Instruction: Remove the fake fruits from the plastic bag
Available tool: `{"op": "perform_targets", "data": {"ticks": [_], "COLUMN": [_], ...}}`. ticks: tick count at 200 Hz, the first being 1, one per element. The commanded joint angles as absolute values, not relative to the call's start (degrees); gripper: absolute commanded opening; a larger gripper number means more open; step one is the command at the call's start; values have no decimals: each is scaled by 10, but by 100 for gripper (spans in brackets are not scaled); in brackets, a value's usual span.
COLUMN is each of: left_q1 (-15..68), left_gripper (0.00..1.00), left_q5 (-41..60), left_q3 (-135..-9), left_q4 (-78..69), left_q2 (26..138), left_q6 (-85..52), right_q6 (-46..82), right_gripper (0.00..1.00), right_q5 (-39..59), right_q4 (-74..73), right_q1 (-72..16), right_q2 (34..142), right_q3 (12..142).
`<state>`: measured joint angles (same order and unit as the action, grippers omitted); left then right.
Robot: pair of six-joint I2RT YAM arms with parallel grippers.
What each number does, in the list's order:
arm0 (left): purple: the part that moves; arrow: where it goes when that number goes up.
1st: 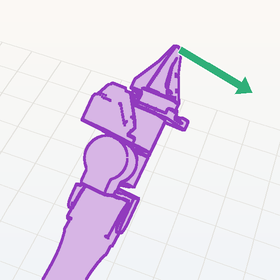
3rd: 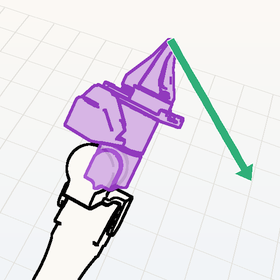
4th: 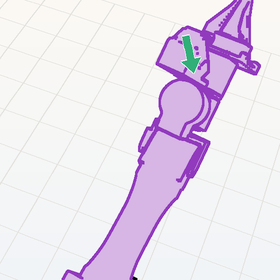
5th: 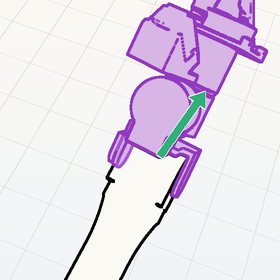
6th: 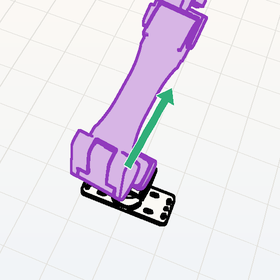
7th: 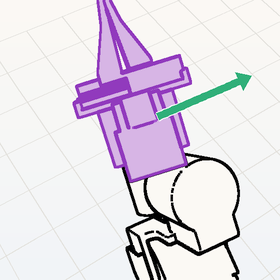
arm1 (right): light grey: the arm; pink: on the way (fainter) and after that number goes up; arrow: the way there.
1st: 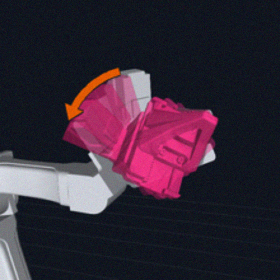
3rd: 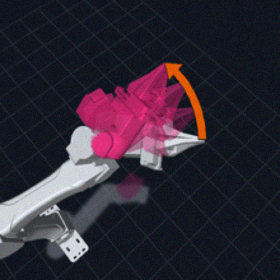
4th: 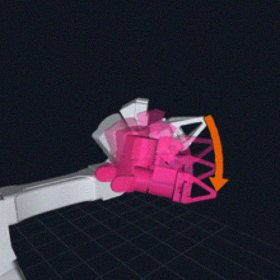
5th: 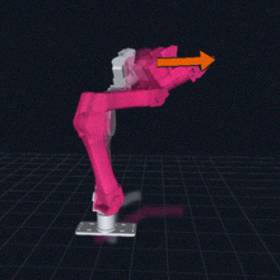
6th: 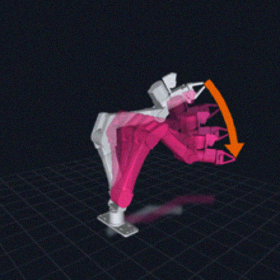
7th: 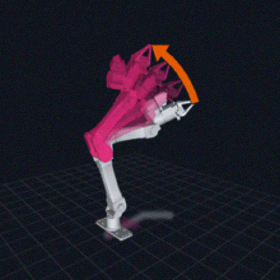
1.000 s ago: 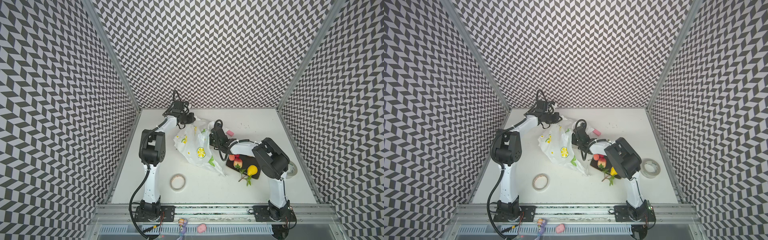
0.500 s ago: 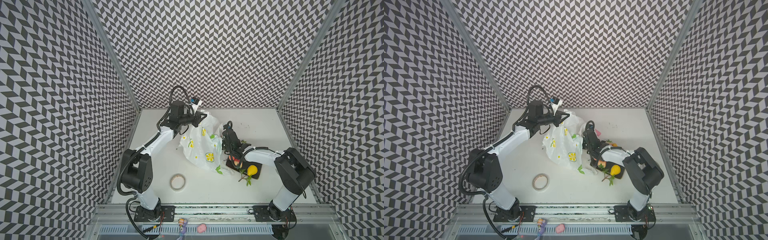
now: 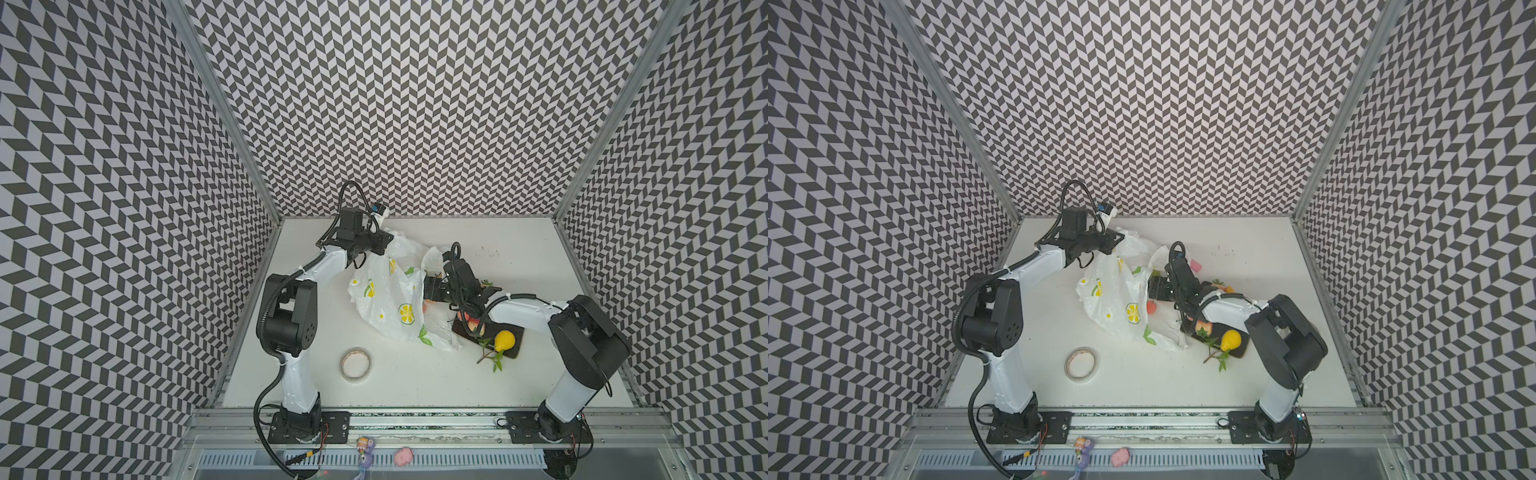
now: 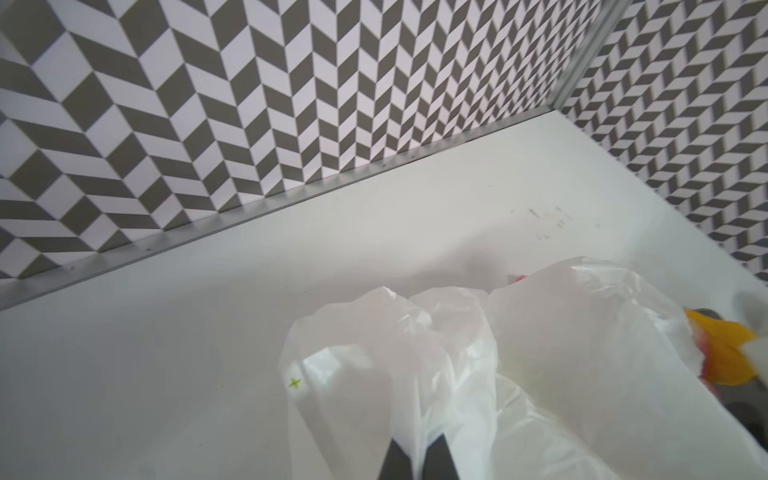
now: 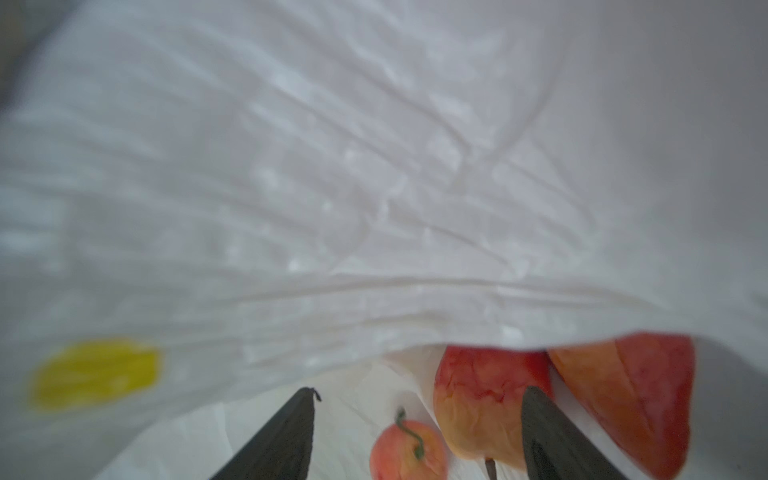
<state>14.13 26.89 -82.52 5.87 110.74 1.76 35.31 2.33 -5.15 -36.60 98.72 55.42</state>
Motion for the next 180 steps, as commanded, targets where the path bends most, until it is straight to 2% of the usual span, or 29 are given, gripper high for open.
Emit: {"op": "perform_targets", "data": {"ticks": [1,17,38,42,45,80,108,147,180], "left_q1": [139,132,122,122,122,129,167,279,371], "left_gripper": [31,60,87,97,99,100,99,92,90], "left_q5": [207,190,159,153,145,114,79,53,26], "left_q3": [-849,-868,-889,-891,-893,-898,-863,-805,-779], "left_q4": [69,80,77,77,79,133,198,261,305], "left_q2": [1104,1101,1073,1066,1061,993,932,863,840], "left_q6": [-1,-36,-78,-81,-84,-122,-155,-223,-290], "right_q6": [317,299,284,282,280,262,257,290,318], "right_gripper": [77,76,75,74,74,74,73,71,70], "right_q5": [11,5,5,6,7,11,12,-23,-7], "right_q4": [-44,-27,-17,-16,-14,0,20,49,53], "right_q1": [-369,-369,-369,-369,-369,-369,-369,-367,-359], "right_q2": [988,986,981,981,981,966,950,890,849], "right_q3": [578,583,581,582,582,583,579,548,509]}}
